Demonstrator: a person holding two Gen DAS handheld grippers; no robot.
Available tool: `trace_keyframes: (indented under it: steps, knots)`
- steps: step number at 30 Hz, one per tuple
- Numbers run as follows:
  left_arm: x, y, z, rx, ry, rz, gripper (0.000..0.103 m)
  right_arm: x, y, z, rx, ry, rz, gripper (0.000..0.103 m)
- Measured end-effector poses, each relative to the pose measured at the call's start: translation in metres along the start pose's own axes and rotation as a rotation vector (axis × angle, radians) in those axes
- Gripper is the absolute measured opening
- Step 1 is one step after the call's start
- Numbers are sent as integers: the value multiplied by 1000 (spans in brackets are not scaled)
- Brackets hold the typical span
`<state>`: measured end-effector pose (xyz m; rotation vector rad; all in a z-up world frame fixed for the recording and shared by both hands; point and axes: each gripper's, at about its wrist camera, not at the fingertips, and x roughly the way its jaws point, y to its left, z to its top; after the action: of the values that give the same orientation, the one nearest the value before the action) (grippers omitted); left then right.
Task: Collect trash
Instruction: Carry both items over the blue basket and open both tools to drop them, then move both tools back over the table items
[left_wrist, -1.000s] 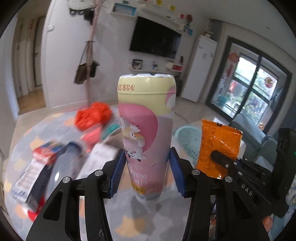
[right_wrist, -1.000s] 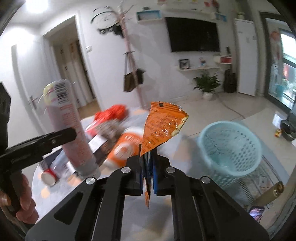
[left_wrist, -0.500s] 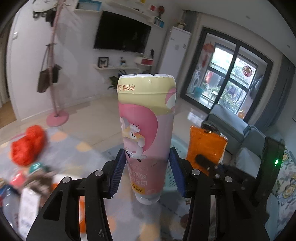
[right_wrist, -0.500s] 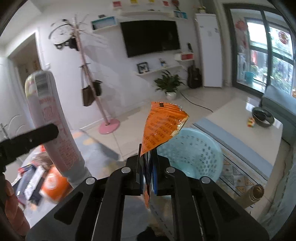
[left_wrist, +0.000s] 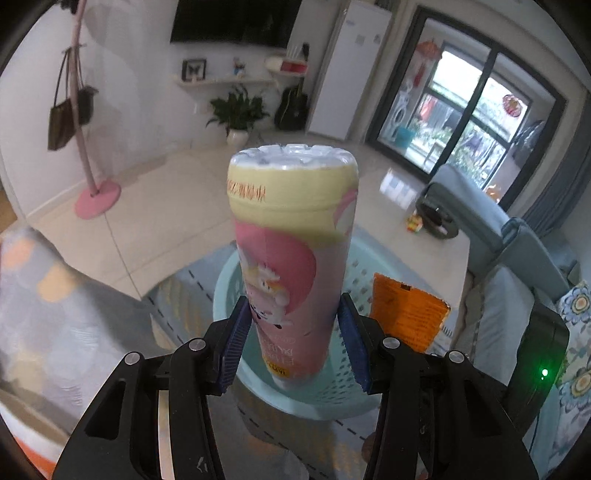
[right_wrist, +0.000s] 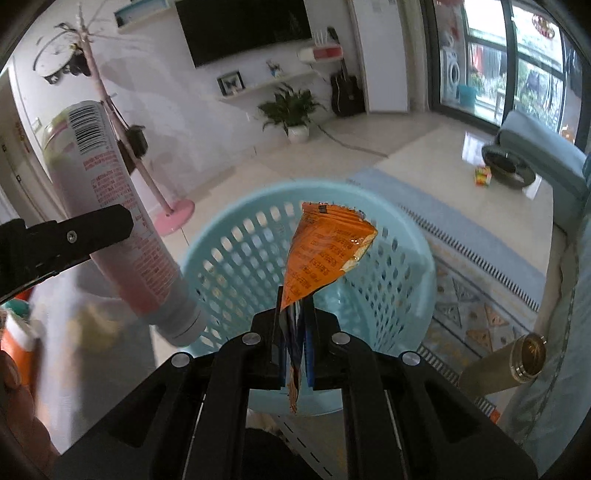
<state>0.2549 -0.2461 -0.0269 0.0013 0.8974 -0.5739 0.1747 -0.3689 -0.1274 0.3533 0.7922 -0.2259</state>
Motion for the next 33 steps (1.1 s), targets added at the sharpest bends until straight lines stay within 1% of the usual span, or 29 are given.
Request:
trace_keyframes:
  steps: [3,4,5,6,7,9,12,14,15,20,22,26,29,30,33]
  knots:
    - [17,0,-1,3,48,-2,47,17,-6,-1,5,49,-28,14]
    - [21,0,-1,3,60,-8,47,19,-6,-1,4,58,-28,22]
    - [23,0,-2,5,63,-7,48,20,-6,-1,6,61,-26,35]
    - [22,0,-2,8,59,-5,49,19,-9,-2,15,56,-21,43]
    - [19,1,-2,10,47,-10,55,17,-10,-2,22,47,-22,54]
    - [9,2,-1,10,22,-18,61,13,-12,-1,28,31,-30,55]
    - [-7,3,-6,2,-3,-47,61,4,-15,1,49,17,-13,55]
    - [-18,1,-10,-3,-30,-64,64,-6,-14,1,54,1,2,55]
    - [-27,1,-11,-3,-46,-69,66,-12,-12,2,52,-9,5,55]
    - [-72,-2,-25,6,-124,-83,68,-45,2,2,29,-60,39,55]
    - [-93,0,-30,7,-156,-80,73,-63,13,3,10,-86,57,55]
    - [-147,5,-47,14,-229,-55,76,-102,38,0,-38,-147,103,55]
    - [-189,14,-64,16,-287,-15,81,-132,64,-4,-87,-191,143,55]
    - [-201,19,-69,9,-300,-1,83,-140,71,-6,-100,-201,158,55]
    - [-245,35,-89,-21,-351,42,83,-166,103,-15,-144,-223,214,56]
